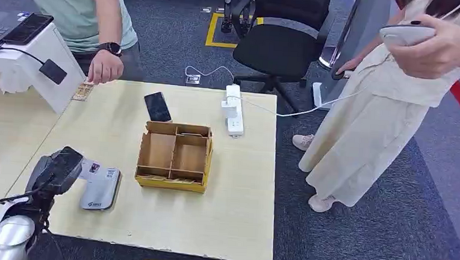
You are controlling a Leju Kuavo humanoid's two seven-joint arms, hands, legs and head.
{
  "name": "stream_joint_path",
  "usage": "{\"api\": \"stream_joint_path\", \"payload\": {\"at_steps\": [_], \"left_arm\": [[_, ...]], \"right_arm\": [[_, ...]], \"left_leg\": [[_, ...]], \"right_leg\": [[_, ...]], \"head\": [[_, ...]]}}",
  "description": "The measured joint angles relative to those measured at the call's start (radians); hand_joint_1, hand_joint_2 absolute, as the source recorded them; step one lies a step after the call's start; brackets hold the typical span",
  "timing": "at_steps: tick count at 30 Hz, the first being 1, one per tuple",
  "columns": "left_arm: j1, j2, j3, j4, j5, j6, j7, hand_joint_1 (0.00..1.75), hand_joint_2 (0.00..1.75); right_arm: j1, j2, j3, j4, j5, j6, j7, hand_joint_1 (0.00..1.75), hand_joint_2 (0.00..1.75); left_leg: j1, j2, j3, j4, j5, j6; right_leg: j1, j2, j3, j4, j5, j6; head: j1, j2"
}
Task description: Pass the card to the sensor for recognition and then transmit it.
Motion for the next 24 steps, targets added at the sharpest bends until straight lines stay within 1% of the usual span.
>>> {"api": "stream_joint_path", "payload": {"at_steps": [5, 10, 14, 16, 19, 24], "left_arm": [[-0.054, 0.003, 0.003, -0.032, -0.112, 0.102, -0.038, 1.75, 1.75], [-0.138, -0.006, -0.003, -0.023, -0.253, 0.210, -0.039, 1.75, 1.75], [-0.241, -0.026, -0.027, 0.054, -0.361, 0.294, -0.042, 1.75, 1.75], [-0.285, -0.037, -0.041, 0.095, -0.381, 0.314, -0.049, 1.75, 1.75], [-0.320, -0.051, -0.052, 0.134, -0.397, 0.331, -0.058, 1.75, 1.75], [-0.402, -0.082, -0.074, 0.222, -0.476, 0.426, -0.073, 1.75, 1.75]], "right_arm": [[0.000, 0.000, 0.000, -0.010, 0.002, 0.004, 0.000, 0.00, 1.75], [-0.001, 0.003, 0.001, -0.013, 0.023, 0.004, 0.003, 0.00, 1.75], [-0.009, 0.008, 0.011, -0.013, 0.040, 0.003, 0.011, 0.00, 1.75], [-0.012, 0.011, 0.015, -0.013, 0.040, 0.001, 0.013, 0.00, 1.75], [-0.013, 0.013, 0.022, -0.012, 0.040, 0.000, 0.013, 0.00, 1.75], [-0.018, 0.014, 0.039, -0.004, 0.045, -0.005, 0.020, 0.00, 1.75]], "left_leg": [[0.000, 0.000, -0.001, 0.000, 0.000, 0.000], [0.000, 0.000, -0.001, 0.001, 0.000, 0.000], [0.000, 0.000, -0.001, 0.001, 0.001, 0.000], [0.000, 0.000, -0.001, 0.001, 0.001, 0.000], [0.000, 0.002, -0.001, 0.001, 0.001, 0.000], [0.000, 0.002, -0.003, 0.002, 0.001, 0.000]], "right_leg": [[0.000, 0.000, 0.000, 0.000, 0.000, 0.000], [0.000, 0.000, -0.001, 0.000, 0.001, 0.001], [0.000, 0.000, -0.001, 0.000, 0.001, 0.001], [0.000, 0.001, -0.001, 0.000, 0.002, 0.001], [0.000, 0.003, -0.002, 0.000, 0.002, 0.001], [0.000, 0.002, -0.003, 0.000, 0.002, 0.001]], "head": [[0.000, 0.000], [0.000, 0.000], [0.000, 0.000], [0.000, 0.000], [0.000, 0.000], [0.000, 0.000]]}}
